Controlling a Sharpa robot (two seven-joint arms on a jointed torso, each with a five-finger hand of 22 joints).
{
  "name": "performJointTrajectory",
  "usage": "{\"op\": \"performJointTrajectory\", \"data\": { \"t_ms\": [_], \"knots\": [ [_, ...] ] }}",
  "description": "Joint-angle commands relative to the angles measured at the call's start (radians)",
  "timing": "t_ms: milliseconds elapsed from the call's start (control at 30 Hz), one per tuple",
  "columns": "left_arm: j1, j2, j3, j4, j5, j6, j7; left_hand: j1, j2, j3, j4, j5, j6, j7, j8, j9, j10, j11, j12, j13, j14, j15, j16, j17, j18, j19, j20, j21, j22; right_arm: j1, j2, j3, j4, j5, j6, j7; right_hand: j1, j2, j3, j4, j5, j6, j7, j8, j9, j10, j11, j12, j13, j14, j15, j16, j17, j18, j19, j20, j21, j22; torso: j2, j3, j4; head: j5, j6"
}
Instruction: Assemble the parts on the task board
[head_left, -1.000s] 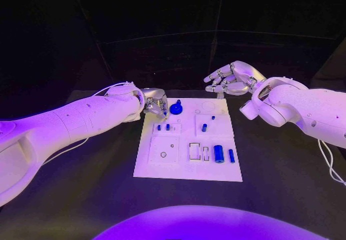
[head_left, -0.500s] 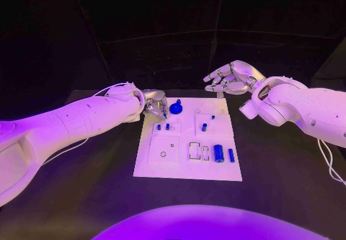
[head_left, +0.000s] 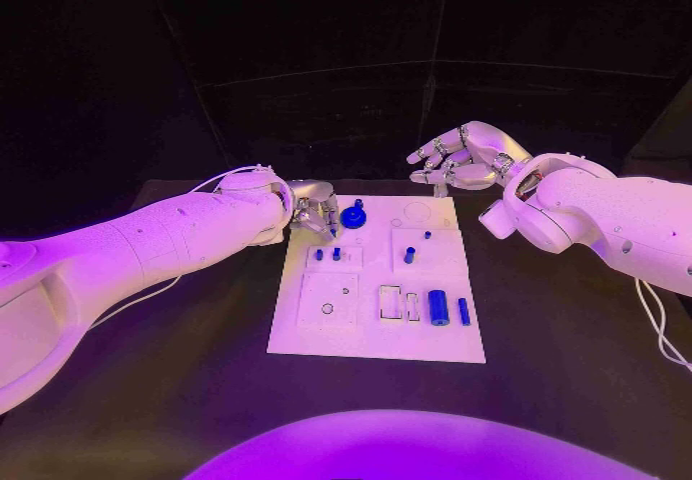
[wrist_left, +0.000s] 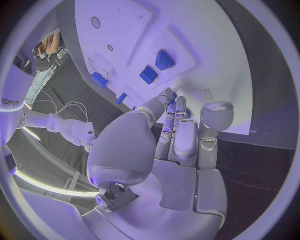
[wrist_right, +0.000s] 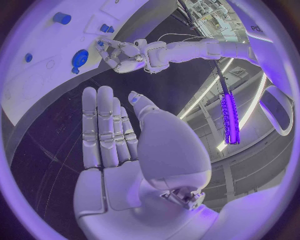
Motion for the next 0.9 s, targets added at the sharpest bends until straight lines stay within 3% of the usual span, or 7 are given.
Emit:
{"op": "performJointTrajectory", "data": {
  "t_ms": [33,900],
  "knots": [
    [0.001,0.003,-0.001,-0.001,0.003,0.013,-0.013,-0.008,0.001,0.004,0.003,0.000,0.004,0.003,0.001,0.002,0.007,0.003,-0.004,0.001,-0.001,-0.004,-0.004,-0.001,-0.008,0.007,0.000,0.004,0.001,0.002,0.001,0.001,0.000,-0.001,0.006,0.009,0.010,0.004,0.002,0.002,0.007,-0.007,-0.003,0.004,0.001,-0.004,-0.001,0.005,-0.001,-0.004,0.000,-0.005,0.002,0.012,0.006,0.000,-0.005,-0.001,0.000,0.0006,-0.0001,-0.001,-0.001],
    [0.001,0.004,-0.003,-0.005,0.003,0.053,-0.029,-0.007,0.000,0.005,0.001,0.000,0.002,0.005,-0.004,0.001,0.007,0.004,-0.012,0.001,-0.002,-0.004,-0.004,-0.003,-0.009,0.006,0.000,0.008,0.007,0.002,0.001,0.001,0.000,-0.001,0.006,0.010,0.010,0.004,0.002,0.002,0.007,-0.007,-0.003,0.004,0.001,-0.004,-0.001,0.005,-0.001,-0.004,0.000,-0.005,0.002,0.012,0.006,0.000,-0.005,-0.001,0.000,-0.0006,0.0001,0.000,-0.004]
  ]
}}
